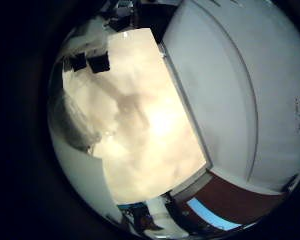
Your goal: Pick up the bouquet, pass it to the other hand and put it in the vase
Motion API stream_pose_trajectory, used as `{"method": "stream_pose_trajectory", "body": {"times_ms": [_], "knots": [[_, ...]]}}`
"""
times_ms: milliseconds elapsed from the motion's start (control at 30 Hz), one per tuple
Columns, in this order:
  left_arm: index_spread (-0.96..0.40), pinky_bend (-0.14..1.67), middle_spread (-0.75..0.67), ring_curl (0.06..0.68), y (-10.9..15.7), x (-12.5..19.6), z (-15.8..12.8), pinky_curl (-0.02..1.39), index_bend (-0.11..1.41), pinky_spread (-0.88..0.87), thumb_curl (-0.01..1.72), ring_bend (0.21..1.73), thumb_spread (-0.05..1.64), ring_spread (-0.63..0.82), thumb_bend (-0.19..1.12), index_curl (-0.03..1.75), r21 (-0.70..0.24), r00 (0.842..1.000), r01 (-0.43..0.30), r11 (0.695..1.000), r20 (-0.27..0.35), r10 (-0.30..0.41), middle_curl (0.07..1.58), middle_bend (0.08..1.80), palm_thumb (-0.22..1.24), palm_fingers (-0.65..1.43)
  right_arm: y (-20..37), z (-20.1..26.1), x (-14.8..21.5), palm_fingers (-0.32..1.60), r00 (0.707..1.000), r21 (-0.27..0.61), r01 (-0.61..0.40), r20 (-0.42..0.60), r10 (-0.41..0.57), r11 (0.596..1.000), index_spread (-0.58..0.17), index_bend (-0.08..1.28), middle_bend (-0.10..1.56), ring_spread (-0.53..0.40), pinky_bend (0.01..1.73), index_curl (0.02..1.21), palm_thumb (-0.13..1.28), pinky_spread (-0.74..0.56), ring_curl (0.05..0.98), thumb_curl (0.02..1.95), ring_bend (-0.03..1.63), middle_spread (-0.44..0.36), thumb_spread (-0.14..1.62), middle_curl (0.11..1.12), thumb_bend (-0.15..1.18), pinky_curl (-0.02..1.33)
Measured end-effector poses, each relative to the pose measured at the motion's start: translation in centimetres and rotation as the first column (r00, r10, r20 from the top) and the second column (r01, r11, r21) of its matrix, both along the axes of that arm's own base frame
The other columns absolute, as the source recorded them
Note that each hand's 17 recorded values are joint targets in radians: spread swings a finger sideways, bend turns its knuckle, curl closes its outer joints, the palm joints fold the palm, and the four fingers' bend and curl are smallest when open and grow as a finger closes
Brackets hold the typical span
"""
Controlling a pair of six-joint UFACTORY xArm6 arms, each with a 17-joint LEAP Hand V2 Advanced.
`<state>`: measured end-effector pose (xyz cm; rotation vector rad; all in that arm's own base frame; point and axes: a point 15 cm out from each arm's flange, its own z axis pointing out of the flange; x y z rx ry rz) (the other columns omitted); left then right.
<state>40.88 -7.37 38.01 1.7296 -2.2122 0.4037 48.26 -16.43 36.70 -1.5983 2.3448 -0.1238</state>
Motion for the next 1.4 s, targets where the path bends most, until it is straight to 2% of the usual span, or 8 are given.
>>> {"method": "stream_pose_trajectory", "body": {"times_ms": [67,333,500,600,767,967,1267,1400], "knots": [[0.0,0.5,0.27,0.207,0.1,-0.5,1.1,0.17,0.16,0.57,0.29,0.55,1.06,0.47,-0.02,0.33,-0.053,1.0,-0.001,0.999,0.013,0.002,0.33,0.19,0.22,0.15,0.7,1.7,-0.6,1.13,1.0,0.013,-0.007,0.022,0.007,1.0,-0.276,1.08,1.35,-0.189,1.45,0.96,1.17,-0.18,0.632,0.81,1.48,-0.139,0.9,0.81,0.08,0.56],[0.0,0.51,0.26,0.207,2.4,-3.8,5.5,0.16,0.17,0.57,0.29,0.56,1.07,0.47,-0.02,0.33,-0.022,0.995,-0.013,1.0,0.102,0.016,0.34,0.2,0.23,0.15,3.4,6.1,-1.0,1.13,0.991,0.074,-0.054,0.13,0.044,0.996,-0.261,1.09,1.37,-0.187,1.42,0.96,1.17,-0.18,0.644,0.9,1.48,-0.131,0.88,0.79,0.06,0.6],[0.01,0.51,0.26,0.205,4.2,-5.2,7.1,0.15,0.17,0.57,0.29,0.57,1.07,0.47,-0.02,0.33,-0.026,0.99,-0.047,0.999,0.132,0.05,0.34,0.2,0.23,0.16,6.6,9.8,-1.2,1.13,0.965,0.145,-0.135,0.243,0.096,0.98,-0.253,1.1,1.37,-0.186,1.4,0.95,1.16,-0.19,0.648,0.94,1.48,-0.129,0.87,0.78,0.05,0.62],[0.02,0.5,0.26,0.206,6.4,-5.2,7.4,0.15,0.17,0.57,0.29,0.57,1.07,0.47,-0.02,0.33,-0.038,0.983,-0.11,0.993,0.14,0.115,0.35,0.2,0.23,0.16,8.9,11.5,-1.7,1.14,0.948,0.193,-0.192,0.289,0.131,0.962,-0.249,1.1,1.37,-0.185,1.39,0.95,1.16,-0.19,0.649,0.96,1.48,-0.128,0.87,0.78,0.04,0.64],[0.02,0.51,0.24,0.205,8.5,-4.8,8.4,0.14,0.17,0.56,0.29,0.59,1.07,0.44,-0.02,0.33,-0.084,0.966,-0.194,0.977,0.16,0.206,0.35,0.21,0.24,0.22,12.9,15.5,-2.5,1.14,0.884,0.245,-0.331,0.417,0.209,0.911,-0.244,1.11,1.38,-0.185,1.37,0.94,1.17,-0.19,0.653,1.0,1.48,-0.126,0.86,0.77,0.04,0.67],[0.03,0.55,0.21,0.204,7.8,-5.3,8.8,0.14,0.16,0.53,0.29,0.61,1.06,0.4,-0.02,0.32,-0.183,0.971,-0.182,0.966,0.123,0.206,0.37,0.22,0.23,0.25,17.6,19.3,-4.2,1.14,0.795,0.279,-0.485,0.536,0.285,0.829,-0.238,1.12,1.38,-0.185,1.35,0.93,1.17,-0.19,0.656,1.05,1.47,-0.124,0.84,0.76,0.02,0.7],[0.03,0.59,0.17,0.2,3.8,-3.6,10.8,0.12,0.16,0.47,0.29,0.64,1.04,0.34,-0.03,0.32,-0.464,0.985,-0.109,0.879,0.067,0.158,0.38,0.25,0.21,0.29,20.7,22.0,-5.5,1.15,0.697,0.278,-0.61,0.634,0.335,0.742,-0.231,1.13,1.39,-0.182,1.32,0.92,1.17,-0.2,0.658,1.11,1.48,-0.122,0.83,0.75,0.01,0.74],[0.03,0.6,0.16,0.196,2.6,-2.6,12.2,0.12,0.17,0.44,0.29,0.64,1.03,0.33,-0.03,0.32,-0.584,0.986,-0.09,0.807,0.06,0.153,0.39,0.27,0.2,0.29,22.3,21.4,-6.1,1.15,0.683,0.328,-0.648,0.65,0.333,0.687,-0.229,1.14,1.39,-0.182,1.3,0.91,1.17,-0.2,0.658,1.14,1.48,-0.121,0.83,0.75,0.0,0.75]]}}
